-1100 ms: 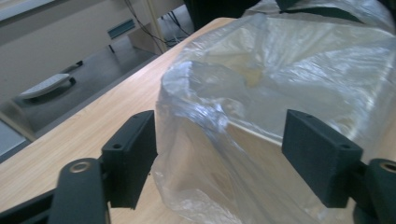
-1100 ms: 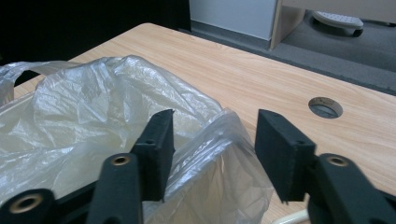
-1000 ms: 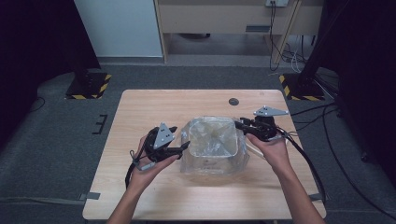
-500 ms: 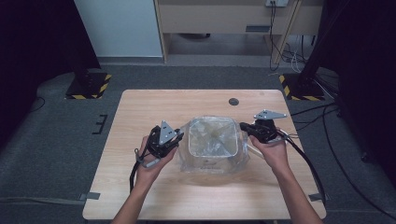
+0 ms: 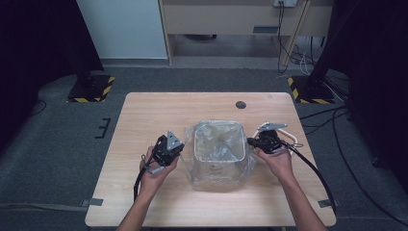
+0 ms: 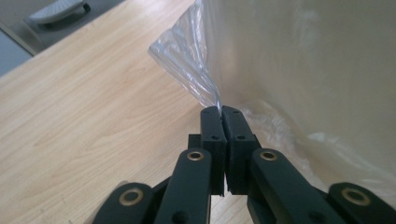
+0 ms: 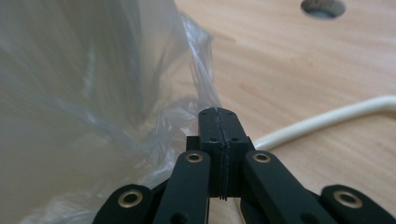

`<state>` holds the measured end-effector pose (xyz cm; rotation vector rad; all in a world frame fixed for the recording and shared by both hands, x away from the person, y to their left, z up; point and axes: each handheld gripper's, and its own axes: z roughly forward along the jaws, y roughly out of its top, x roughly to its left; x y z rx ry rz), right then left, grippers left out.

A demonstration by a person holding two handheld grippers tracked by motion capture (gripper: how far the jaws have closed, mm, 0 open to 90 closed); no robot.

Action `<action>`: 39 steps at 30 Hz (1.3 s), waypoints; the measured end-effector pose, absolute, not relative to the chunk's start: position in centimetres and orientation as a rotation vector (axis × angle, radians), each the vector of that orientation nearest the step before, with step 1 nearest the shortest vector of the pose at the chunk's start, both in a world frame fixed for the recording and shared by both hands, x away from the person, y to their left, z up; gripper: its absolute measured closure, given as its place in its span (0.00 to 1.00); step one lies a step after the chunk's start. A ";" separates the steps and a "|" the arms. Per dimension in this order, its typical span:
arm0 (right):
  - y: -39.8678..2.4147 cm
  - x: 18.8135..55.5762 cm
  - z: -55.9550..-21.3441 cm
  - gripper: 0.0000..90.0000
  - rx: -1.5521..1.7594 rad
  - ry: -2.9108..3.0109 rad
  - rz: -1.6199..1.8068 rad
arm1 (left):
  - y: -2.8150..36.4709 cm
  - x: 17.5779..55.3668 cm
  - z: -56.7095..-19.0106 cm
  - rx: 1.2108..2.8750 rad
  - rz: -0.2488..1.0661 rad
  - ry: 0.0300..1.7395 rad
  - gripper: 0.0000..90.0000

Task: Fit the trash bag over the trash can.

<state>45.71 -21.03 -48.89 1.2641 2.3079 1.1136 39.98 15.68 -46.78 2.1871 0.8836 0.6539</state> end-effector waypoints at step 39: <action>-20.1 45.4 -50.5 0.95 1.225 2.380 1.072 | 19.5 39.8 -49.9 2.203 0.625 0.996 0.98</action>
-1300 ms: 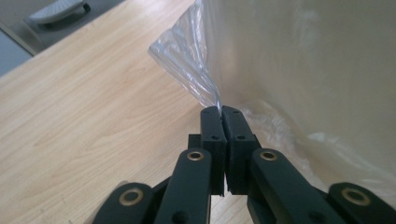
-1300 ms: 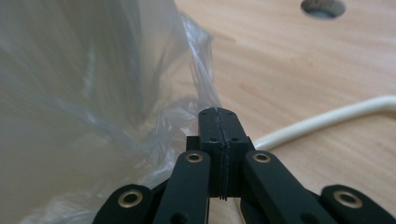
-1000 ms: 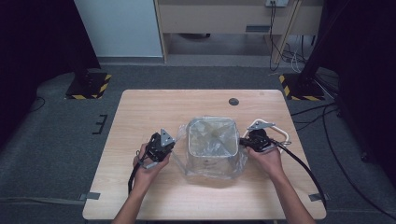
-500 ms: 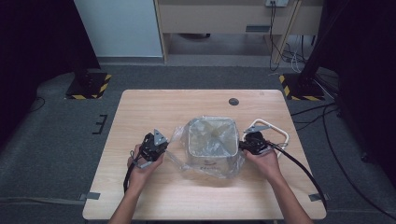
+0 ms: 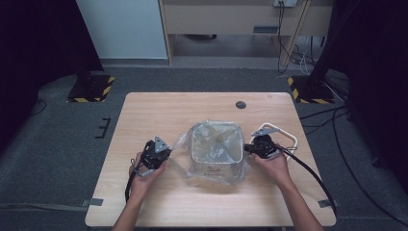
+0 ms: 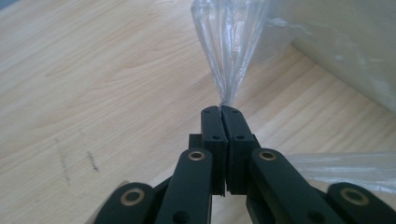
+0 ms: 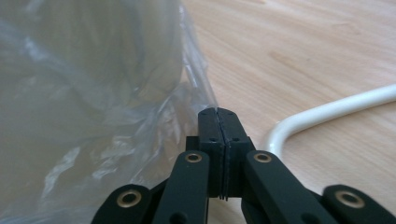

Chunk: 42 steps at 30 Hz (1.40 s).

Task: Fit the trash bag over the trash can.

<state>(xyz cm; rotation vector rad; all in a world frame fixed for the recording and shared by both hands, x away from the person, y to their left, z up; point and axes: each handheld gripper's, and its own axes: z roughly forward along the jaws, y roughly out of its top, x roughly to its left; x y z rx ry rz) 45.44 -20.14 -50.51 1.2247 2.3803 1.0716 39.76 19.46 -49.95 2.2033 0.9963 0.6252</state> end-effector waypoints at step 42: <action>-12.5 43.1 -37.0 0.42 0.863 2.382 1.200 | 13.6 36.1 -48.1 2.150 0.669 0.862 0.48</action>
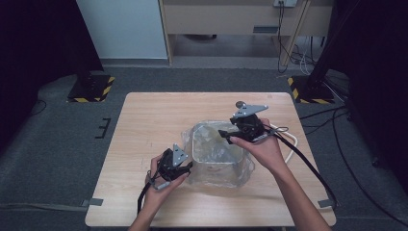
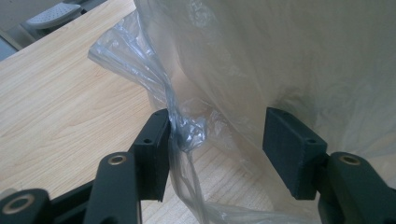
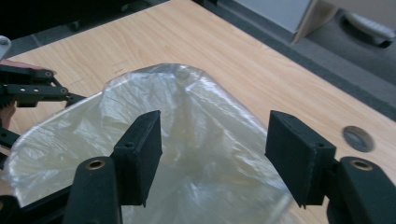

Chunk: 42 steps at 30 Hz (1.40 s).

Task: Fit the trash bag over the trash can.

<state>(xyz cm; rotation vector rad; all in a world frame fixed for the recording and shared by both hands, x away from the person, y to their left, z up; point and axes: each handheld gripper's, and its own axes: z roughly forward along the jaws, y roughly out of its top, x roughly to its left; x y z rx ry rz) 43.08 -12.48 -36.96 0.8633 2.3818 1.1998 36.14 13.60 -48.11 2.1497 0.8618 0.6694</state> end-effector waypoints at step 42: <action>-7.1 45.7 -39.6 0.81 0.881 2.569 1.003 | 13.9 36.0 -48.5 2.146 0.695 0.880 0.40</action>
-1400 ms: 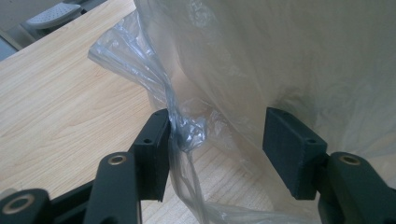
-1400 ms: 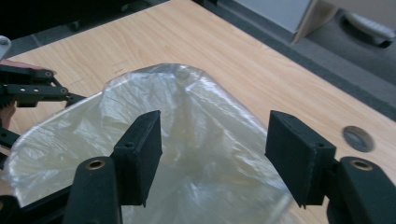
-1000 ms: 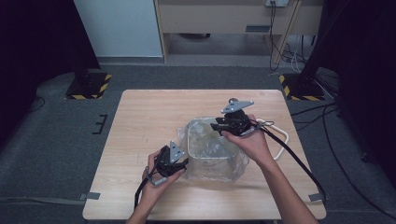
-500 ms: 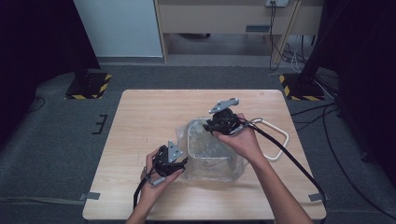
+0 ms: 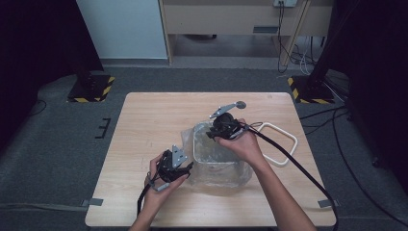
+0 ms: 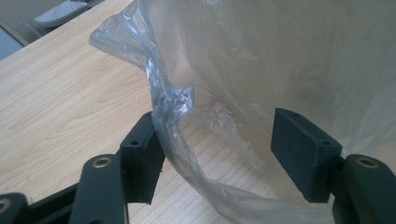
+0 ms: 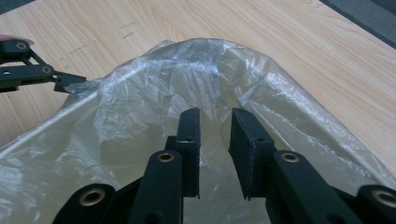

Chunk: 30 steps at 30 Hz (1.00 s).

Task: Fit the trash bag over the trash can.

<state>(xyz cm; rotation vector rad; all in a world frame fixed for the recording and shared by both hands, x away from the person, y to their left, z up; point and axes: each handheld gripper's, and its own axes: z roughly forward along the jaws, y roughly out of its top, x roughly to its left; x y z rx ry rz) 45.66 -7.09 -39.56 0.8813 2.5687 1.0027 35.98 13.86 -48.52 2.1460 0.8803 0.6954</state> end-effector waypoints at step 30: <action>-3.4 46.6 -42.9 0.69 0.907 2.616 0.882 | 13.6 36.0 -48.7 2.147 0.710 0.882 0.40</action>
